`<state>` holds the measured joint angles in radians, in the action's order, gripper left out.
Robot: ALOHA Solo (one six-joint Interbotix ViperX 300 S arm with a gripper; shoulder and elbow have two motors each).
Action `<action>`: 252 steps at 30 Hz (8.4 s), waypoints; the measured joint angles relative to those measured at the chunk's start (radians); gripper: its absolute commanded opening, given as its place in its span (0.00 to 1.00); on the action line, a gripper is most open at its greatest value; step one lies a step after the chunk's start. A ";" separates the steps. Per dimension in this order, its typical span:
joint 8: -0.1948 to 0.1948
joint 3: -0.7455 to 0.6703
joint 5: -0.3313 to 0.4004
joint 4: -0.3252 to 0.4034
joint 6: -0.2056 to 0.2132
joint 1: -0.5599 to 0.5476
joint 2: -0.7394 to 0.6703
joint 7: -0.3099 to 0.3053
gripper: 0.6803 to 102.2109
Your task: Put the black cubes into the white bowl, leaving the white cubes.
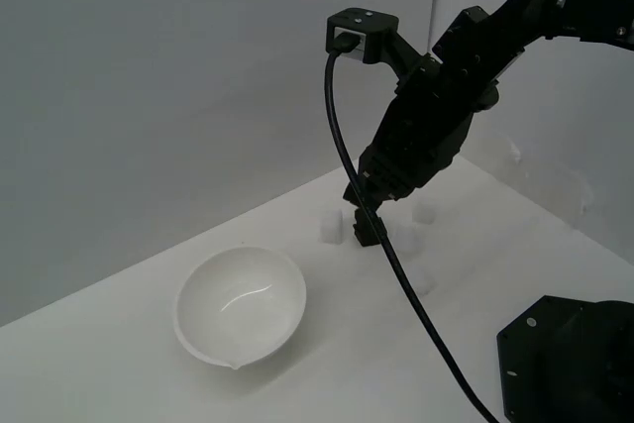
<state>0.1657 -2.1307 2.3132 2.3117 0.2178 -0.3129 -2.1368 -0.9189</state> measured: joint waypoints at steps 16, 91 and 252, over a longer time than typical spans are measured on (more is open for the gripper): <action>-0.003 0.190 -0.114 -0.117 0.071 -0.209 0.189 0.097 0.02; 0.198 0.370 0.071 0.069 0.092 0.229 0.370 0.209 0.98; 0.043 0.133 -0.150 -0.152 0.080 -0.083 0.133 0.089 0.02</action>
<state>0.2086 -1.9972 2.1629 2.1598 0.2976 -0.3958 -2.0034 -0.8299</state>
